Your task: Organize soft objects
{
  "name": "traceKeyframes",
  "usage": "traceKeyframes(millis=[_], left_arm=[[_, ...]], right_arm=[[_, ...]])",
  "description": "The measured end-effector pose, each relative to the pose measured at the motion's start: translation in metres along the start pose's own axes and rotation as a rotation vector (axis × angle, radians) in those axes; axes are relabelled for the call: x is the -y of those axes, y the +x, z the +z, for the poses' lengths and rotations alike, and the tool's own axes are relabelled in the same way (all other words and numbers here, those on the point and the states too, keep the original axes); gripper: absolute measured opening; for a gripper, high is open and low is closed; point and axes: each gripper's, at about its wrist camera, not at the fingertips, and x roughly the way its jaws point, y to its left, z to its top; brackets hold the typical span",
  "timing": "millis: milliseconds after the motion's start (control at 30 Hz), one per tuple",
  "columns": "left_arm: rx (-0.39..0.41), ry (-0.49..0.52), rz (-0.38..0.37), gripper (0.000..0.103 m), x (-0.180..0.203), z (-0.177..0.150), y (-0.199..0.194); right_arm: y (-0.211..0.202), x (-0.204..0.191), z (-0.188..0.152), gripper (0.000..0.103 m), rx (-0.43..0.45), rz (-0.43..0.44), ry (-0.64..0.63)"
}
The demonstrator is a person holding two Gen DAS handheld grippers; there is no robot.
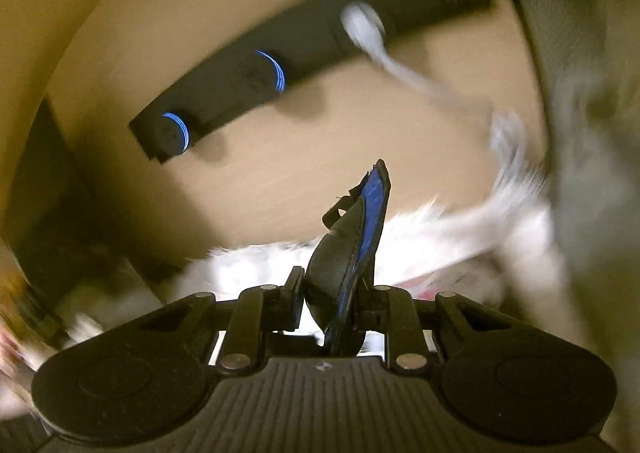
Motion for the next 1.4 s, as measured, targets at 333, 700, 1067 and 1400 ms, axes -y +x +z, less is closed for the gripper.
traceKeyframes(millis=[333,700,1067,1400], left_arm=[[-0.060,-0.043,0.149,0.023,-0.025,-0.019,-0.015],[-0.066,-0.058,0.146,0.023,-0.021,-0.020,-0.004],[-0.031,-0.022,-0.011,0.023,0.025,0.008,0.055],[-0.034,0.070,0.007,0.017,0.056,0.019,0.108]], right_arm=[[0.040,0.096,-0.039,0.031,-0.132,0.049,0.305],[0.008,0.035,-0.018,0.085,-0.104,-0.156,-0.253],[-0.010,0.066,-0.033,0.050,-0.122,-0.109,-0.098],[-0.038,0.046,0.000,0.017,-0.069,0.017,-0.093]])
